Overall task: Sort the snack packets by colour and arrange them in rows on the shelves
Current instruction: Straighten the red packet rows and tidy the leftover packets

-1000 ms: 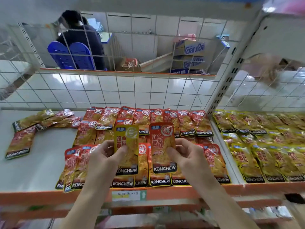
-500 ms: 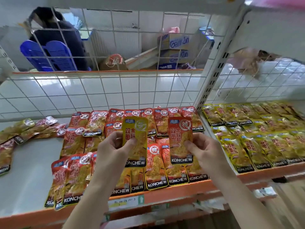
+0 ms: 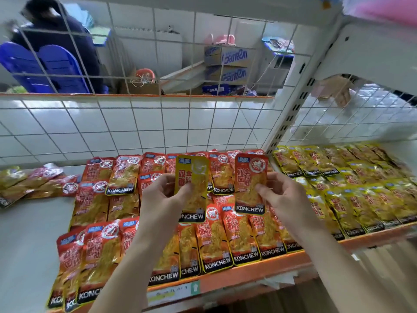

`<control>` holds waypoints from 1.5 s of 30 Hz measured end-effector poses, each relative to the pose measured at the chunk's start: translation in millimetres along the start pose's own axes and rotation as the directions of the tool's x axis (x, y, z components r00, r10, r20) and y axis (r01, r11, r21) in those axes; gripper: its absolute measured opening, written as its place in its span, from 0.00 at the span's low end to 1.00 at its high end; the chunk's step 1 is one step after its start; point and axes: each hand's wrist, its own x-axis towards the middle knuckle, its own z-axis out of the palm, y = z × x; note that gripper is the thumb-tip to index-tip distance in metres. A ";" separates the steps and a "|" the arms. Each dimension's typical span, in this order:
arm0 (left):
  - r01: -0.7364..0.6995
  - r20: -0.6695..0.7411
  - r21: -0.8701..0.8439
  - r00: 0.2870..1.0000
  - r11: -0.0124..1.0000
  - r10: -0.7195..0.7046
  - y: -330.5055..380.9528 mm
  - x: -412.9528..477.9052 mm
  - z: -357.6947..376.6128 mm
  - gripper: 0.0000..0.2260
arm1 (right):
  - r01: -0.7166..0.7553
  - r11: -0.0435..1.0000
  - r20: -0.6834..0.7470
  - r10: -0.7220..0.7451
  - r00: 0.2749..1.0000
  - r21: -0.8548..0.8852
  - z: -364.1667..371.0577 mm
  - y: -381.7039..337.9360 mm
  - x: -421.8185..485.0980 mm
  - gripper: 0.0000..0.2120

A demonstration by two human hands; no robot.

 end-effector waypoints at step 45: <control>0.020 -0.130 0.071 0.991 0.997 -0.011 -7.9 12.7 26.0 0.02 | 0.292 0.644 0.203 -0.210 0.956 -0.707 44.3 49.8 72.3 0.28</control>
